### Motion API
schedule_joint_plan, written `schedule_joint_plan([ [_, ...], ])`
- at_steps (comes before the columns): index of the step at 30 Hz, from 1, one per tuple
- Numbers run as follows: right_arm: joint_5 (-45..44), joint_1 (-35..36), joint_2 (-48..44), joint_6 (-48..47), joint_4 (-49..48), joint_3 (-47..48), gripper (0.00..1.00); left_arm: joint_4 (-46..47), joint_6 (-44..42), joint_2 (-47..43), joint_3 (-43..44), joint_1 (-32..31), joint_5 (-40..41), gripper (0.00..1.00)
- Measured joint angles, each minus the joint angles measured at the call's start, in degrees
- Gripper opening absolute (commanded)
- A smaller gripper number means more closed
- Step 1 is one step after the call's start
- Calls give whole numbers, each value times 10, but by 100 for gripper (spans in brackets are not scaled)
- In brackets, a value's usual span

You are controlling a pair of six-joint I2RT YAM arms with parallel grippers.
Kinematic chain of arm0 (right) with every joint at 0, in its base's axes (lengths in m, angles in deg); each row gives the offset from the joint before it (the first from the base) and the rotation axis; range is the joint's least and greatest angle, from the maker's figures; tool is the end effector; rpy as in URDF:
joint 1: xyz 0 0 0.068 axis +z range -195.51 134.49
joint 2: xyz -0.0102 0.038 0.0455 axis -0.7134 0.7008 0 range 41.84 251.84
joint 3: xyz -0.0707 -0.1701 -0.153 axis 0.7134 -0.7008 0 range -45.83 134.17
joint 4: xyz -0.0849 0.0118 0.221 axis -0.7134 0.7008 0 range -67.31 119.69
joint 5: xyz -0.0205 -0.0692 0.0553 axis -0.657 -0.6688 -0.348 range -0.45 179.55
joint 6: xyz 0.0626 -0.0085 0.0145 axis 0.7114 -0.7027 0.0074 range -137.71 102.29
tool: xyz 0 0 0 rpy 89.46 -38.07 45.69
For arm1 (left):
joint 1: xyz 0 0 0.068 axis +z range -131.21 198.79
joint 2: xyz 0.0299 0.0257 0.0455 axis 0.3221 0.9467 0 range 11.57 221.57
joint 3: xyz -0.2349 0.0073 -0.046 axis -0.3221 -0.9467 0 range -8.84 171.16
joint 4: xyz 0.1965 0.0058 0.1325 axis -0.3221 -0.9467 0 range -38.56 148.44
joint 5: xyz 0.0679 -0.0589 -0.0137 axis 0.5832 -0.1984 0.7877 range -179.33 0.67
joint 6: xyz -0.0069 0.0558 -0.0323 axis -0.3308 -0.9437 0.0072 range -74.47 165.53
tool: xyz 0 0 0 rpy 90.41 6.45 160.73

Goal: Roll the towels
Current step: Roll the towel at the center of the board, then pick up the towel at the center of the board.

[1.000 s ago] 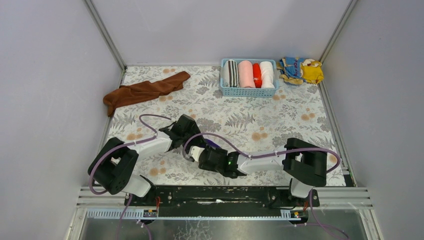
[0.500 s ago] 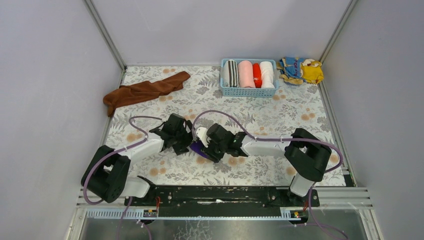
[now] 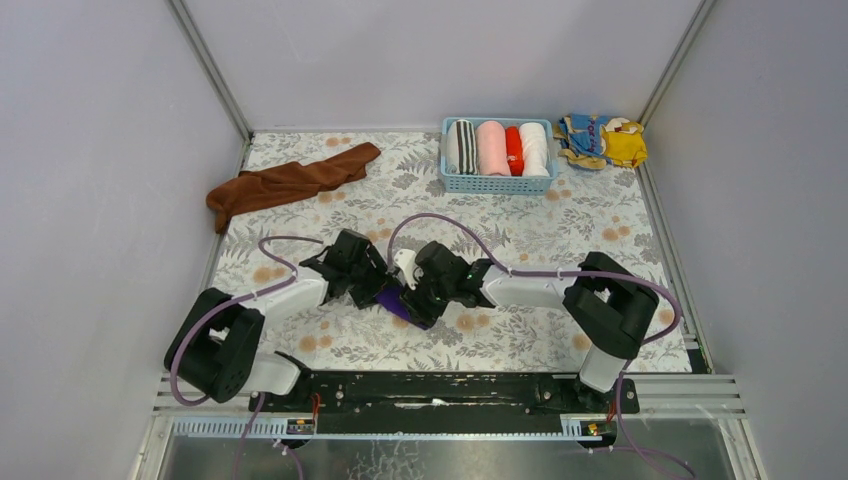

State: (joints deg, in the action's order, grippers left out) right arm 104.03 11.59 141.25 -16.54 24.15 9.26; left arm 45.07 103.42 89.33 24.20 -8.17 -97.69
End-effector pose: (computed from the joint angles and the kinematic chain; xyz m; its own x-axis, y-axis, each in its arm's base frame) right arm 0.1749 0.2939 0.1418 -0.4076 -0.5939 -0.6936 -0.8996 0.3916 0.1933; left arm 0.2058 -0.1128 0.1210 -0.8401 -0.5130 -0.1764 -0.3662 0.7762 -0.5133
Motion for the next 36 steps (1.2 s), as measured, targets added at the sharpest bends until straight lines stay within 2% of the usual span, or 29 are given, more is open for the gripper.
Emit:
schedule_joint_plan([
  [2, -15, 4, 0, 3, 4, 0, 66, 14, 1, 12, 0, 0, -5, 52],
  [6, -69, 25, 0, 2, 22, 7, 70, 35, 2, 27, 0, 0, -12, 48],
  [15, -184, 79, 56, -34, 82, 76, 72, 47, 2, 33, 0, 0, -17, 47],
  [18, -197, 83, 65, -36, 90, 89, 64, 47, 2, 36, 0, 0, -17, 48],
  [22, -209, 84, 72, -37, 92, 96, 39, 47, 1, 37, 0, 0, -17, 50],
  [25, -210, 84, 72, -42, 94, 96, 25, 48, 1, 36, 0, 0, -17, 55],
  [31, -208, 77, 51, -40, 82, 73, 18, 4, -22, 33, 31, -1, 0, 68],
  [36, -204, 41, 0, -37, 127, 50, 16, -123, -71, 11, 121, 45, 47, 78],
])
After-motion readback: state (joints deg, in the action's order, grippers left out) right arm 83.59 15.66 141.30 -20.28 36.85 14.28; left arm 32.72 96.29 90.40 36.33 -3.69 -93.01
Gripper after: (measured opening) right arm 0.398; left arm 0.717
